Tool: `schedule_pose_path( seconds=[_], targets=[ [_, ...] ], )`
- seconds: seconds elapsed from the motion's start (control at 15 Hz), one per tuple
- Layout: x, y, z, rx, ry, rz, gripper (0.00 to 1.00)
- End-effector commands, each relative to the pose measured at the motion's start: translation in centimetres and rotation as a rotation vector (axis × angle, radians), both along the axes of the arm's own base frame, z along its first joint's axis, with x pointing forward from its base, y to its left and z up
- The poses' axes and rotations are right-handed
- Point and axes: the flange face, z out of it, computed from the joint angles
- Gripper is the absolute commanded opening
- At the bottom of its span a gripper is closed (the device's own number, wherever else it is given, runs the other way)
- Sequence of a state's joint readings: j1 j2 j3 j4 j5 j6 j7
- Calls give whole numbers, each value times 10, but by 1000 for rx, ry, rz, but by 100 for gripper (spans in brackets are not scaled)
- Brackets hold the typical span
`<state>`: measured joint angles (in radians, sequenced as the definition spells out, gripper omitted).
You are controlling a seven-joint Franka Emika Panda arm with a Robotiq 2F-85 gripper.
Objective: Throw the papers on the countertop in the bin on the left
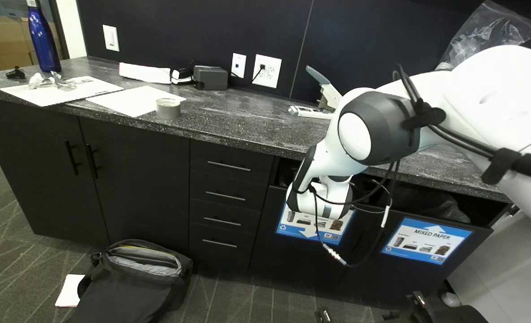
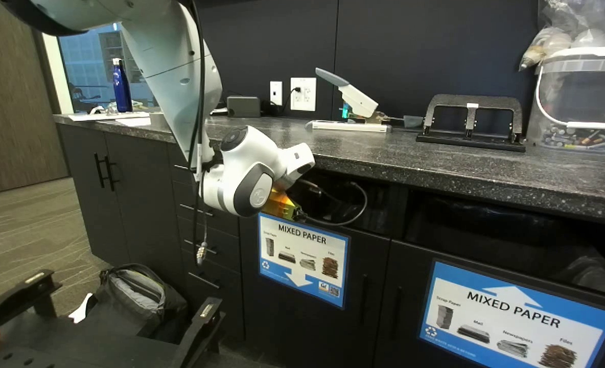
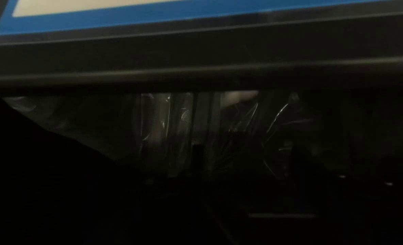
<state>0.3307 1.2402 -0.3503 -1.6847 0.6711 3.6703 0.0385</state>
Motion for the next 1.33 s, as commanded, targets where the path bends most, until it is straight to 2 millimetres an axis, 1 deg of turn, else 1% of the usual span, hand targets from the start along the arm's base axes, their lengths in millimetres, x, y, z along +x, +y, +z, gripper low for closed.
schedule_pose_path(
  seconds=[0.0,0.07,0.2,0.27,0.33,0.47,0.53,0.67,0.8,0.87,1.0,1.13,1.27],
  targets=[
    [-1,-1,15,-32,17,-7,98],
    [-3,-3,18,-51,24,-17,100],
    [-13,-8,27,-46,153,-4,100],
    [-17,-6,34,-25,224,22,100],
    [-20,-4,47,-1,269,46,100],
    [-24,2,64,44,370,86,100],
    [-30,2,71,63,429,95,100],
    [-45,1,95,117,557,105,100],
    [-66,-9,117,141,676,53,100],
    [-70,-13,132,136,723,10,100],
    [-70,-21,174,125,793,-53,100],
    [-72,-29,215,86,850,-81,100],
    [-74,-31,260,60,863,-74,100]
  ],
)
